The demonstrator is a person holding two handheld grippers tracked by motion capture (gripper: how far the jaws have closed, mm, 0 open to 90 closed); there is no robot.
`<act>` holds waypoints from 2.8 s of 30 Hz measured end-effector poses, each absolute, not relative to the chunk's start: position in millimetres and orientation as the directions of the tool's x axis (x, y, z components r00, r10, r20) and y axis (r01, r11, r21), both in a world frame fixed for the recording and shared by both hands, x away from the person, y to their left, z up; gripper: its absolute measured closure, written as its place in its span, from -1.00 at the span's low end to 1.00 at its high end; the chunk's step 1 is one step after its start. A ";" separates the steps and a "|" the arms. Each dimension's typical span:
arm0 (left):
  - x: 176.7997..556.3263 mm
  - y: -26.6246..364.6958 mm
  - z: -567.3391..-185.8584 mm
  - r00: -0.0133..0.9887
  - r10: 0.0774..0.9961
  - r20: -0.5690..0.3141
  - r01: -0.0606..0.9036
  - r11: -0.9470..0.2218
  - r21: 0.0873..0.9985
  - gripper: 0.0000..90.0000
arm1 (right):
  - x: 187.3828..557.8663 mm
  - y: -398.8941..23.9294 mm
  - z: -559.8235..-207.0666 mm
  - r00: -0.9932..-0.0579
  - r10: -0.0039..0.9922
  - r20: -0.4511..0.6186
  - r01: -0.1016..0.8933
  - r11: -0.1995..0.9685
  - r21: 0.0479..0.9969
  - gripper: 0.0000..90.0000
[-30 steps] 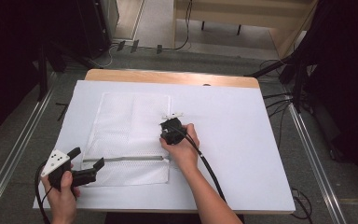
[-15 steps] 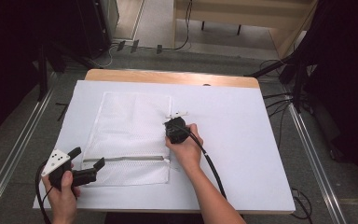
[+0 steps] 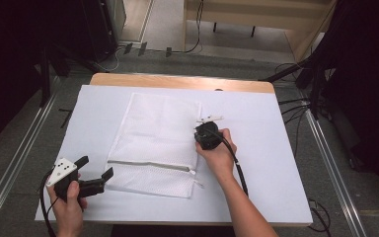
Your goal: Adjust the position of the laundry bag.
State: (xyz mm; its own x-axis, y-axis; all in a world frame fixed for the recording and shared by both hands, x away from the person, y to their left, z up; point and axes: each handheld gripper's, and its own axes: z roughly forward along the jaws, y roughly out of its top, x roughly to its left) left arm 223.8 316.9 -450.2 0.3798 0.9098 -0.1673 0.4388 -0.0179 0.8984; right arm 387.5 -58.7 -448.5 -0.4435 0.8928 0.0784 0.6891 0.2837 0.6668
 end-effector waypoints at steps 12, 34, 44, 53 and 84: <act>231.8 288.9 -460.1 0.361 0.905 -0.226 0.570 -0.023 0.821 -0.74 | 399.9 -100.4 -446.9 -0.411 0.910 0.047 0.690 0.277 0.669 1.00; 233.4 234.6 -468.9 0.495 0.836 -0.237 0.676 -0.200 0.709 1.00 | 397.4 -120.2 -451.6 -0.414 0.910 0.035 0.686 0.286 0.669 1.00; 221.2 226.9 -468.8 0.561 0.786 -0.259 0.676 -0.256 0.691 1.00 | 395.9 -125.0 -453.9 -0.437 0.899 0.019 0.671 0.311 0.673 1.00; 216.3 233.8 -464.2 0.537 0.814 -0.220 0.612 -0.197 0.766 -0.23 | 389.3 -135.1 -446.8 -0.426 0.899 0.102 0.656 0.229 0.719 0.42; 241.7 202.0 -427.3 0.487 0.858 -0.165 0.533 -0.142 0.834 -0.55 | 259.6 -197.2 -466.1 -0.460 0.854 0.244 0.659 0.144 0.739 0.00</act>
